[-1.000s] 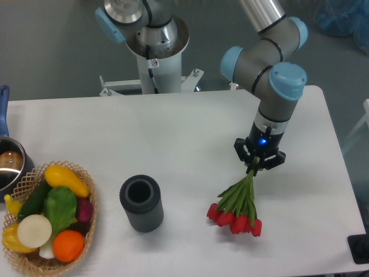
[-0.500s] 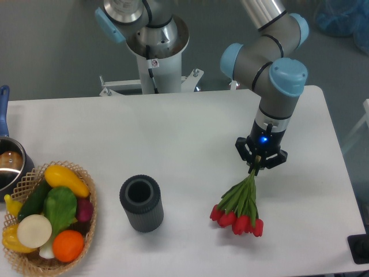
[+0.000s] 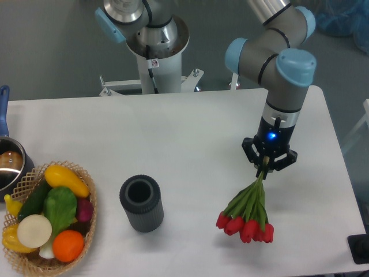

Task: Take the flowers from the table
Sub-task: 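Lift the held tulips up off the table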

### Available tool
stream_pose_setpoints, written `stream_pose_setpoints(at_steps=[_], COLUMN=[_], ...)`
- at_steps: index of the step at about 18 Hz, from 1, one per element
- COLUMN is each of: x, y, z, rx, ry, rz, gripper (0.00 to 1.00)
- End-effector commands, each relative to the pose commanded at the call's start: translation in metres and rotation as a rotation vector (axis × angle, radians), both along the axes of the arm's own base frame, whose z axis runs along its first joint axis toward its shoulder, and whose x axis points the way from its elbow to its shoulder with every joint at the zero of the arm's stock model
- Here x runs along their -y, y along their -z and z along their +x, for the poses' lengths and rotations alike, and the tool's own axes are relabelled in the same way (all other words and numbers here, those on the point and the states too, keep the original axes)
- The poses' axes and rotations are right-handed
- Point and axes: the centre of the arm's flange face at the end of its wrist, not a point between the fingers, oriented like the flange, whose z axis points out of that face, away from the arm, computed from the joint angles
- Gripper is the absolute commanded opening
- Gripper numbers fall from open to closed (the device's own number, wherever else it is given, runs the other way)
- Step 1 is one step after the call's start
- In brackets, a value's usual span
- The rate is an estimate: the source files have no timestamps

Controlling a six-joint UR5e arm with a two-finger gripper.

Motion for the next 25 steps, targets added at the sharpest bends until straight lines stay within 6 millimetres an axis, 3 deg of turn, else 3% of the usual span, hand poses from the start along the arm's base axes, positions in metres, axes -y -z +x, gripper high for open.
stream_pose_setpoints(at_steps=[8,15,21,25], x=[-0.013,-0.015,-0.014,-0.01], y=[-0.031,-0.046,-0.036,-0.017], z=[-0.005,-0.002,-0.001,-0.003], rx=[-0.028,-0.031,-0.019,0.003], ry=[0.041,0.057,0.058,0.046], rz=[0.129,0.176,0.161,0.131], gripper=[0.21,0.21,0.21,0.21])
